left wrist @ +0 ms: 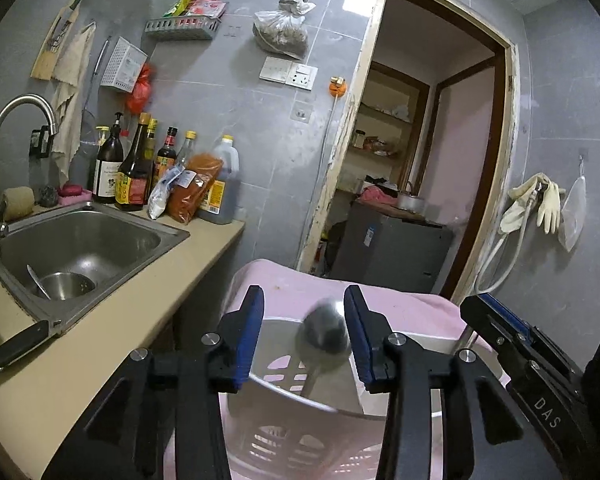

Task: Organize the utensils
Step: 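Open the left gripper over the white basket while the right gripper releases the peeler into it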

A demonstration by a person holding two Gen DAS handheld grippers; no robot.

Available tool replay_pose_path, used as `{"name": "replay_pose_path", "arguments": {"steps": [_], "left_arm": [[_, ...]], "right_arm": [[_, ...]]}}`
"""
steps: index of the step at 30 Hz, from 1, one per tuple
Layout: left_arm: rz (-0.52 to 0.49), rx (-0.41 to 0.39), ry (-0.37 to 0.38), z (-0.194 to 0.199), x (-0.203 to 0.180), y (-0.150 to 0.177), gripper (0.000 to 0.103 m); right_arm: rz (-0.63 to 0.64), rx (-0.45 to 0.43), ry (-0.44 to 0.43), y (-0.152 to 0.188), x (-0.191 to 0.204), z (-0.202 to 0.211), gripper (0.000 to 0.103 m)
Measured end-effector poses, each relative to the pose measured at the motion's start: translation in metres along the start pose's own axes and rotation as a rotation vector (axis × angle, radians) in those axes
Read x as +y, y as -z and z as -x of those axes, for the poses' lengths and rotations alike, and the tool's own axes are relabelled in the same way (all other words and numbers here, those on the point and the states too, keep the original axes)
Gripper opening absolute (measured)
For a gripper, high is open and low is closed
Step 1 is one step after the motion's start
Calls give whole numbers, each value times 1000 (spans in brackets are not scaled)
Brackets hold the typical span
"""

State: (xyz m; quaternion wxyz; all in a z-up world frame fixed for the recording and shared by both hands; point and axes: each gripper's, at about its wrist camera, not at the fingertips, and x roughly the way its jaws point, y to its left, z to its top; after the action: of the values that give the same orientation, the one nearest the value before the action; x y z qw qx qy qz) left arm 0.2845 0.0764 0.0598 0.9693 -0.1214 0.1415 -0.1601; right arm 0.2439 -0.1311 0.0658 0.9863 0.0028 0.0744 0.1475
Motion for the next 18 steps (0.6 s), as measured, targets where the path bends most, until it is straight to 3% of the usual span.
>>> {"name": "replay_pose_path", "arguments": {"steps": [5,7,9,13,16,18], "left_arm": [[-4,-29,-12,12,-8,-7,54],[-7,-51,-18,18,-14,-11,66],[-13,-75,-23,26,-22,-15,73],[-36,-121,-37,37,-37,-22,94],[-52,-170,-44,47,-49,-23,101],[-66,-180,-34,51,-57,-23,101]], "right_arm": [[-16,-35,-1,-9,-6,15,34],[-13,-64,8,-15,-9,25,56],[-16,-103,27,-21,-15,39,68],[-13,-164,80,-32,-31,66,85],[2,-216,134,-39,-45,90,99],[26,-246,178,-41,-52,104,103]]}}
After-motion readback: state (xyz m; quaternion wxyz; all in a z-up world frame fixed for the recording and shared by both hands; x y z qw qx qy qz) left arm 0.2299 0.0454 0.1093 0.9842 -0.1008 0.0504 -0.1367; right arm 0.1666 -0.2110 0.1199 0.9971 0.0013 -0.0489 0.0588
